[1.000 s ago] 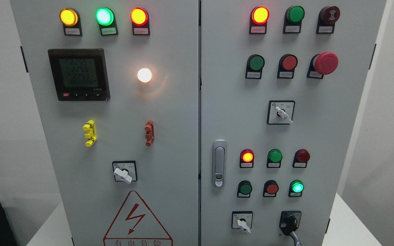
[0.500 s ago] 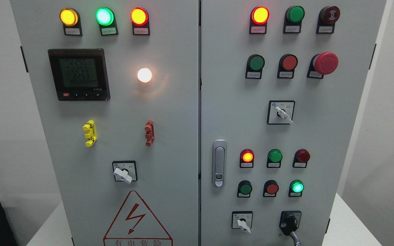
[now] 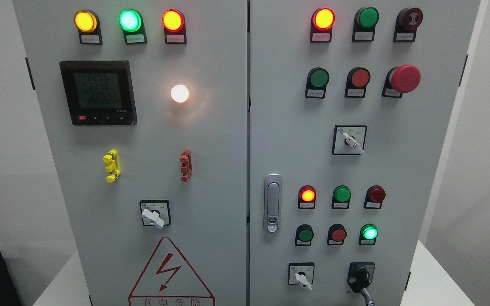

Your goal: Trip black knob to open circuit

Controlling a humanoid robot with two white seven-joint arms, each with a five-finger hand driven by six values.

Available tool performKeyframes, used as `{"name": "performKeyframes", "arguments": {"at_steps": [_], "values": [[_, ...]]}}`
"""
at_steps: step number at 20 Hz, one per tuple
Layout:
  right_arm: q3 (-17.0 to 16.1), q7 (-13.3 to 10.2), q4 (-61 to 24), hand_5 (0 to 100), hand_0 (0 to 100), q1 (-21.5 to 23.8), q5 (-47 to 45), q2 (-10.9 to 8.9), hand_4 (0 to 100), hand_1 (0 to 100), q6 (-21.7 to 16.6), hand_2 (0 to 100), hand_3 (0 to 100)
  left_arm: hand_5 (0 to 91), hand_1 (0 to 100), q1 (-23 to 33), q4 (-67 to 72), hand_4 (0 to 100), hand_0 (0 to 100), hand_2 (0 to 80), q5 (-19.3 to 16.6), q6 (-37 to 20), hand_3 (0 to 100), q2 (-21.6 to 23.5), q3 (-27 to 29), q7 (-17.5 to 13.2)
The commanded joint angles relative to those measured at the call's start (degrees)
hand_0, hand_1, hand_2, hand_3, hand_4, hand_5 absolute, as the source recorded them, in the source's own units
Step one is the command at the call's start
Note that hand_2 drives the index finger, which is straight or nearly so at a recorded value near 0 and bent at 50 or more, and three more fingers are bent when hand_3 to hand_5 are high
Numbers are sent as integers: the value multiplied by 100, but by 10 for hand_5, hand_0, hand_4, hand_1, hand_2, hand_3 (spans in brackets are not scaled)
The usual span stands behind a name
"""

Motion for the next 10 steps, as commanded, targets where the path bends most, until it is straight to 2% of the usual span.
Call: {"name": "performKeyframes", "arguments": {"at_steps": [1,10], "values": [[173,166,-166,860,593,-124,26,14,955,793,-119,0,1000,0,389,-14,-1,0,120,0,14,-10,0,-9,7,1],[147,157,-157,860,592,-107,26,-3,956,793,-119,0,1000,0,389,-23,-1,0,120,0,14,-10,0,-9,7,1]]}}
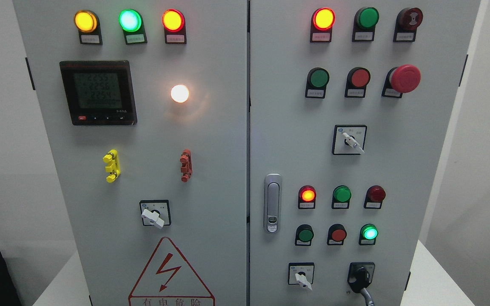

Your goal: Trip black knob to open circuit

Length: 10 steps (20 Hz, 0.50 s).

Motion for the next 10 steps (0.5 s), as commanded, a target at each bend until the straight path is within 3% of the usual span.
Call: {"name": "performKeyframes", "arguments": {"at_steps": [1,10], "values": [[138,158,-157,860,592,-107,26,-3,956,793,-120,0,1000,0,389,-14,-1,0,120,0,14,-1,0,-9,7,1],[120,149,-148,860,592,-98,9,-3,956,793,-120,0,1000,0,389,-14,-1,0,120,0,14,-10,0,-9,7,1]]}}
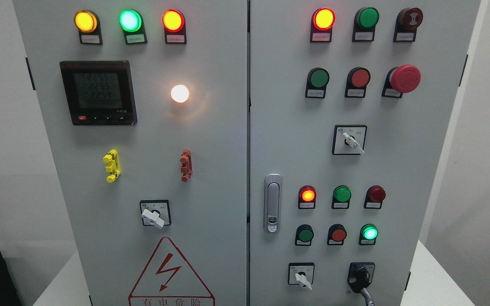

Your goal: Trip black knob to open circuit

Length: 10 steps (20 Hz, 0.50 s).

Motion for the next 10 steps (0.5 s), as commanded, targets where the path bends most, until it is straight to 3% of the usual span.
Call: {"name": "performKeyframes", "arguments": {"at_steps": [1,10], "values": [[99,151,-154,860,593,-98,10,-3,956,793,-120,0,1000,0,389,-14,-1,0,120,0,14,-1,0,-9,7,1],[54,151,-154,860,592,-98,-8,-12,956,793,-120,0,1000,0,389,-23,-1,0,120,0,14,-10,0,-9,7,1]]}}
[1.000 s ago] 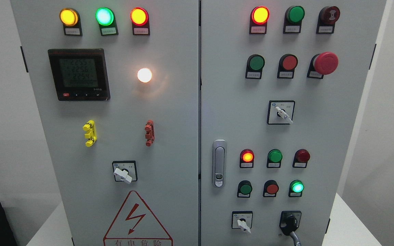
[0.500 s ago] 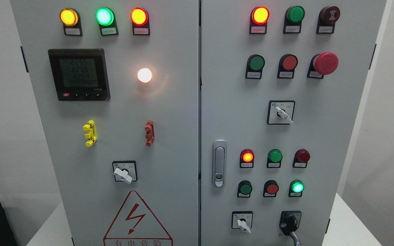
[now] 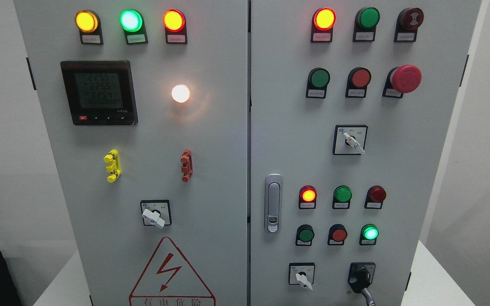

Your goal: Trip black knob to open circuit

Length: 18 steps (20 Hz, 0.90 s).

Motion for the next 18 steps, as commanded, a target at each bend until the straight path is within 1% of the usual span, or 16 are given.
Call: {"name": "performKeyframes", "arguments": {"at_steps": [1,10,16,18], "values": [[73,151,-154,860,592,-89,-3,-11,956,793,-120,0,1000,0,389,-23,-1,0,120,0,14,-10,0,-9,7,1],[-67,142,-145,860,592,-72,-3,-11,956,794,-111,0,1000,0,389,-23,-1,0,120,0,14,-10,0,-9,7,1],[-103,142,-145,860,592,-81,-12,-11,956,794,-111,0,1000,0,389,-14,-1,0,120,0,14,-10,0,-9,7,1],[-164,133,-136,860,592,-72,-12,-11,956,794,-111,0,1000,0,389,-23,-1,0,120,0,14,-10,0,-9,7,1]]}}
